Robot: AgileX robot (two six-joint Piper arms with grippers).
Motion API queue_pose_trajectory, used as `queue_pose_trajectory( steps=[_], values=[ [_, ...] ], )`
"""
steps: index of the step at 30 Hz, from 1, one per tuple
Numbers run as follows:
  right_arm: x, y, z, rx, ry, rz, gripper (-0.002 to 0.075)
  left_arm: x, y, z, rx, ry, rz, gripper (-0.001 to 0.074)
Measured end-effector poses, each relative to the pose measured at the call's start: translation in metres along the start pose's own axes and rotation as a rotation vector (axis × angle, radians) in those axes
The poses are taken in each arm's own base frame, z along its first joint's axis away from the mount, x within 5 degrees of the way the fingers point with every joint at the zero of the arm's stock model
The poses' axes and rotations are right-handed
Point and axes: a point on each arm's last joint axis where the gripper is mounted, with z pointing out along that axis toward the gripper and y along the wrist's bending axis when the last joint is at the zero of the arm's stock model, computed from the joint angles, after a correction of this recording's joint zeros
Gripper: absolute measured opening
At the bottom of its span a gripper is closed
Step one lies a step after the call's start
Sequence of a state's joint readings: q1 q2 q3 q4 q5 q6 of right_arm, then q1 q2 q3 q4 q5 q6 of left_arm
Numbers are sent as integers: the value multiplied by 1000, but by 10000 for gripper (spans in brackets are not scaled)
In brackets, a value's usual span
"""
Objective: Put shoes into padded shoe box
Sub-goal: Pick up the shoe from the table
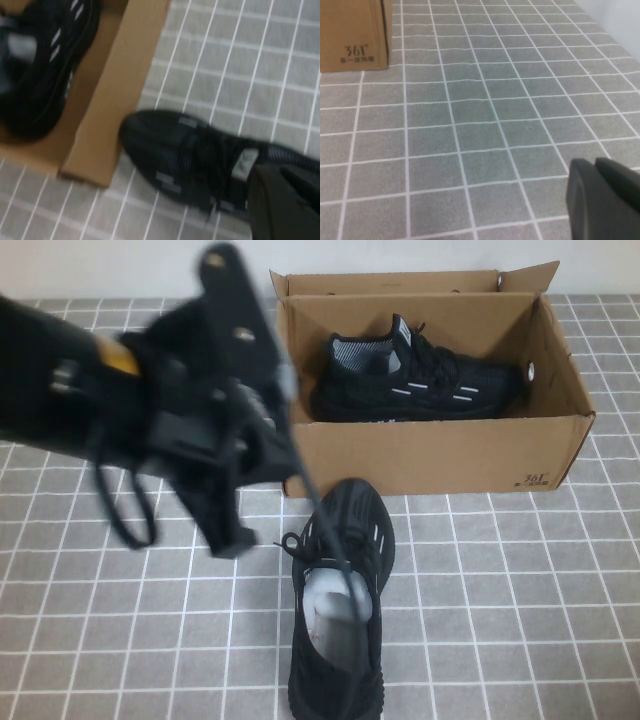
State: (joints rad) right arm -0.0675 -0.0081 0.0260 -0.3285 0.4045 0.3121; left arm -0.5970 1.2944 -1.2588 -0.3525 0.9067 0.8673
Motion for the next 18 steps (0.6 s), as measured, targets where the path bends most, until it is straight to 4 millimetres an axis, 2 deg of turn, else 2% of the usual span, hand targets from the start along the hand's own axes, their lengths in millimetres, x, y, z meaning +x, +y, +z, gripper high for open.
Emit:
queue_pose_trajectory(
  steps=[2, 5, 9, 11, 17, 18],
  values=[
    [0, 0, 0, 0, 0, 0, -7, -4, -3, 11, 16, -2, 13, 18],
    [0, 0, 0, 0, 0, 0, -7, -4, -7, 31, 68, 35, 22, 99],
    [0, 0, 0, 0, 0, 0, -7, -1, -13, 62, 148, 109, 32, 295],
    [0, 0, 0, 0, 0, 0, -7, 1, -16, 75, 177, 135, 42, 363],
    [0, 0, 0, 0, 0, 0, -7, 12, -16, 109, 220, 227, 61, 406],
    [-6, 2, 0, -20, -61, 0, -7, 14, -15, 115, 224, 242, 63, 408]
  ],
)
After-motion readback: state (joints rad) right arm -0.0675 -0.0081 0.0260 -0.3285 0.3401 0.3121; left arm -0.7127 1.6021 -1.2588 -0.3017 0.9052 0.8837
